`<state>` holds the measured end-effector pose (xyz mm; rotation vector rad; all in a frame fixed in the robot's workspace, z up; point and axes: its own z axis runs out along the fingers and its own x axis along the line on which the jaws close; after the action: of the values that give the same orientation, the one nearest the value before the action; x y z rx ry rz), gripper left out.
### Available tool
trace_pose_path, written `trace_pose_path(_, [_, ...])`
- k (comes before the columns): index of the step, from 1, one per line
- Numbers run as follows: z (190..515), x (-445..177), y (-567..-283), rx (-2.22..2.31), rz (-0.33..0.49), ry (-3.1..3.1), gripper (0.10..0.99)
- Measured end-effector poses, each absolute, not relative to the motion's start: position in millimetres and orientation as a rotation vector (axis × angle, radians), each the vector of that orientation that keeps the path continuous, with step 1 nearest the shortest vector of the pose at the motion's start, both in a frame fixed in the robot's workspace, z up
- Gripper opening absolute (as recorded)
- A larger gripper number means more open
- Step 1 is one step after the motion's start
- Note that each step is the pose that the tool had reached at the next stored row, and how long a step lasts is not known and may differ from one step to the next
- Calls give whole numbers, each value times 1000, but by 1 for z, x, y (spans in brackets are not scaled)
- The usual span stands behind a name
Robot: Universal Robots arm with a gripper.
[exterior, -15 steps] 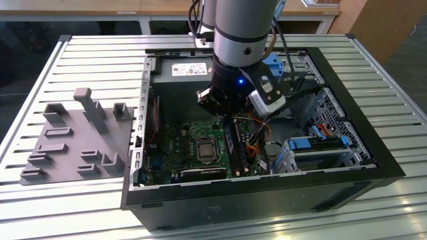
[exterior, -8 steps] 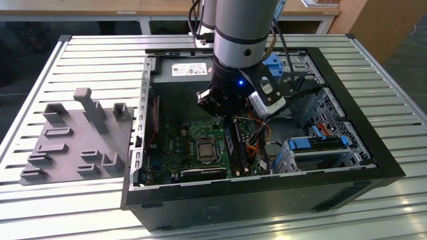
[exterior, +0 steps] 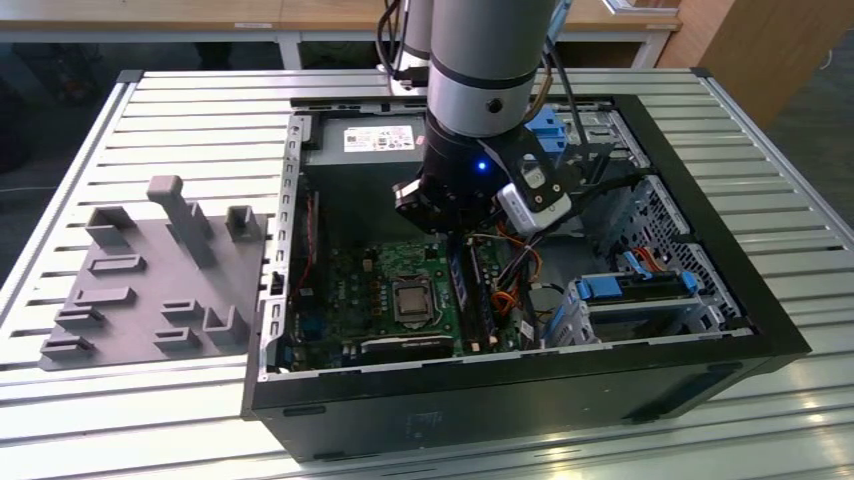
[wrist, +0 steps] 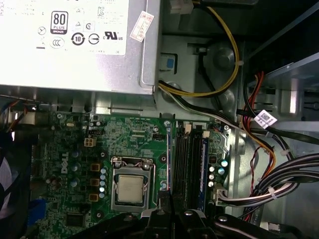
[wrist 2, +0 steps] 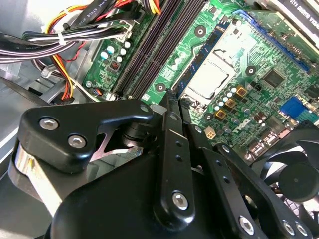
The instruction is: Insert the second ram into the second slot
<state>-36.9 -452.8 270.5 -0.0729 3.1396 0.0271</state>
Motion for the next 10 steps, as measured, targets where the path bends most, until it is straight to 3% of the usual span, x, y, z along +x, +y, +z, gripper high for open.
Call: trace_pose_path(10, [270, -37, -453, -72, 16, 3140, 133])
